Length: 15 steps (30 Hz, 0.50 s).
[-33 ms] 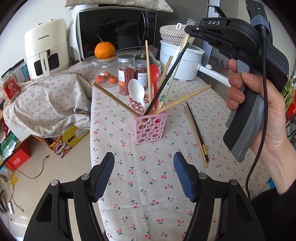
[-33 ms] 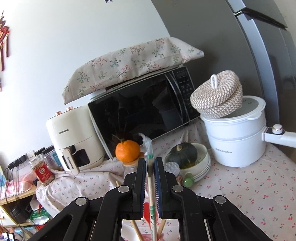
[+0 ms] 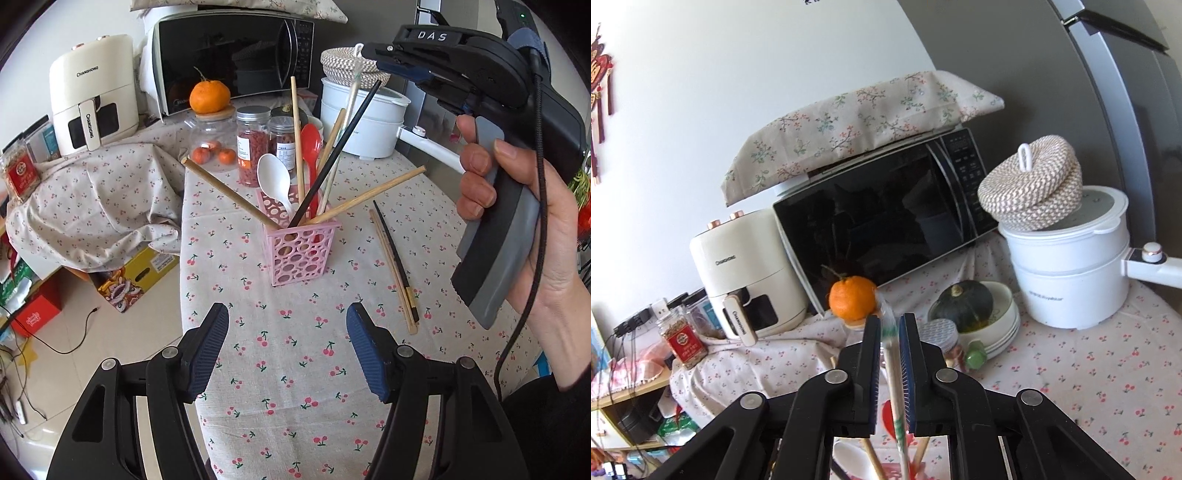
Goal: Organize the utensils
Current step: 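Drop the wrapped chopsticks into the pink holder with the right tool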
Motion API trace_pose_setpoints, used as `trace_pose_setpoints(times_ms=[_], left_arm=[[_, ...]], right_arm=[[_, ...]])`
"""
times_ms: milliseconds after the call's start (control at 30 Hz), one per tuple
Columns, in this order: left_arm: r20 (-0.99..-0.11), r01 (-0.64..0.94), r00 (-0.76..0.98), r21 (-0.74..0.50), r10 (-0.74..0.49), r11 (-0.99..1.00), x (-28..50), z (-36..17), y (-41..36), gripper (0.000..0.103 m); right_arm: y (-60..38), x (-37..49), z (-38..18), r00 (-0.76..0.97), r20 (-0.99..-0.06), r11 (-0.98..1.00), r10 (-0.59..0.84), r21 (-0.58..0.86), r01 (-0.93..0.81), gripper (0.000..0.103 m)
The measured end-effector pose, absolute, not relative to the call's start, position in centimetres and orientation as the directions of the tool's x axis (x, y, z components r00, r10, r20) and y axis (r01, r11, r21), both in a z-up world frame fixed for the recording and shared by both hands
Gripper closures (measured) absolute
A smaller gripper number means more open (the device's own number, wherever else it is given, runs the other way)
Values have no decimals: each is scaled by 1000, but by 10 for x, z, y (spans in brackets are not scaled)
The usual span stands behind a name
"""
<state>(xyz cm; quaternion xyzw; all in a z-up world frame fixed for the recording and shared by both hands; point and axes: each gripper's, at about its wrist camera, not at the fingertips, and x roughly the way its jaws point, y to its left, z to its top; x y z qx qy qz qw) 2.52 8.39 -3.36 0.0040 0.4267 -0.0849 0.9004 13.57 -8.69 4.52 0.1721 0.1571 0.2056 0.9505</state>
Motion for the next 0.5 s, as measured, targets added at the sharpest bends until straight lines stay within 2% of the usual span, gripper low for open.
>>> trace_pose_setpoints(times_ms=[33,67,200,267,333,500], left_arm=[[-773,149,617,-72,-150,986,27,-35,84,34],[-778,145,610,-79,-152,986,29,-37,84,33],[-787,127,597,-99,-156,987,37,-41,83,26],[-790,120,591,-112,-162,986,40,-42,81,22],[-792,114,588,-123,-167,986,42,-43,79,17],[-795,104,582,-137,-172,985,45,-46,73,7]], right_arm=[[-89,136,44,849,-223,832,479,425,-358,57],[-91,135,44,837,-216,811,502,454,-369,44],[-102,127,50,824,-210,787,527,488,-378,38],[-113,121,53,827,-206,783,523,501,-370,28],[-124,117,54,830,-215,784,515,511,-353,23],[-151,113,52,828,-261,796,497,517,-315,17]])
